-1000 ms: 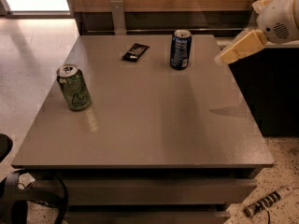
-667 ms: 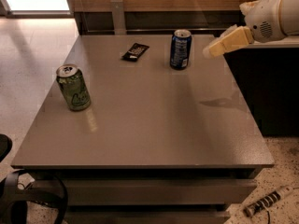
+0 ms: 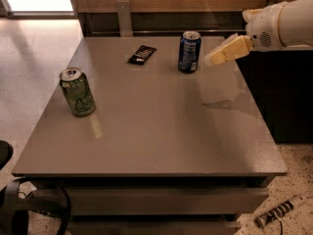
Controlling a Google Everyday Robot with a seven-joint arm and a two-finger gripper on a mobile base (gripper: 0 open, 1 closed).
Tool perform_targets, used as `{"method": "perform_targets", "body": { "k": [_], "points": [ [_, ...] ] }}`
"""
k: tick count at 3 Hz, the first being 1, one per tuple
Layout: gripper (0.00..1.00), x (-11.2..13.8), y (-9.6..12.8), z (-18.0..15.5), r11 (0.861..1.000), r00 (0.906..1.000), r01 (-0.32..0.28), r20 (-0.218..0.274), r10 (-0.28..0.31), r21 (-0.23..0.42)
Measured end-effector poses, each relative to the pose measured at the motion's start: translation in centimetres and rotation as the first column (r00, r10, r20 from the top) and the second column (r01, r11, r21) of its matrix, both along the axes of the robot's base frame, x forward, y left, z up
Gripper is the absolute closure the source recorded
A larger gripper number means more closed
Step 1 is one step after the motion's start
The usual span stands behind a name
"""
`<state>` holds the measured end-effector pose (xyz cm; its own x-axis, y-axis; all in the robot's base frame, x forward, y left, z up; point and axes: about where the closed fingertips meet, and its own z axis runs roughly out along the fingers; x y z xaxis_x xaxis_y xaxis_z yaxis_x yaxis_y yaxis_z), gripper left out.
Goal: Move pepsi can near green can
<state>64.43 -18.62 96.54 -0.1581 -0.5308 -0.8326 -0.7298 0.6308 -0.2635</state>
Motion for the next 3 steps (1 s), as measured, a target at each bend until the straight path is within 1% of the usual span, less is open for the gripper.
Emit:
{"method": "perform_targets", "body": {
  "k": [1, 2, 3],
  "points": [
    [0.0, 3.1, 1.6, -2.2, 0.996, 0.9987, 0.011, 0.048, -0.015, 0.089],
    [0.0, 7.0, 3.4, -4.6, 0.977, 0.996, 0.009, 0.085, -0.027, 0.214],
    [0.0, 9.4, 4.3, -6.2, 0.956, 0.9954, 0.0, 0.092, -0.028, 0.292]
  ]
}}
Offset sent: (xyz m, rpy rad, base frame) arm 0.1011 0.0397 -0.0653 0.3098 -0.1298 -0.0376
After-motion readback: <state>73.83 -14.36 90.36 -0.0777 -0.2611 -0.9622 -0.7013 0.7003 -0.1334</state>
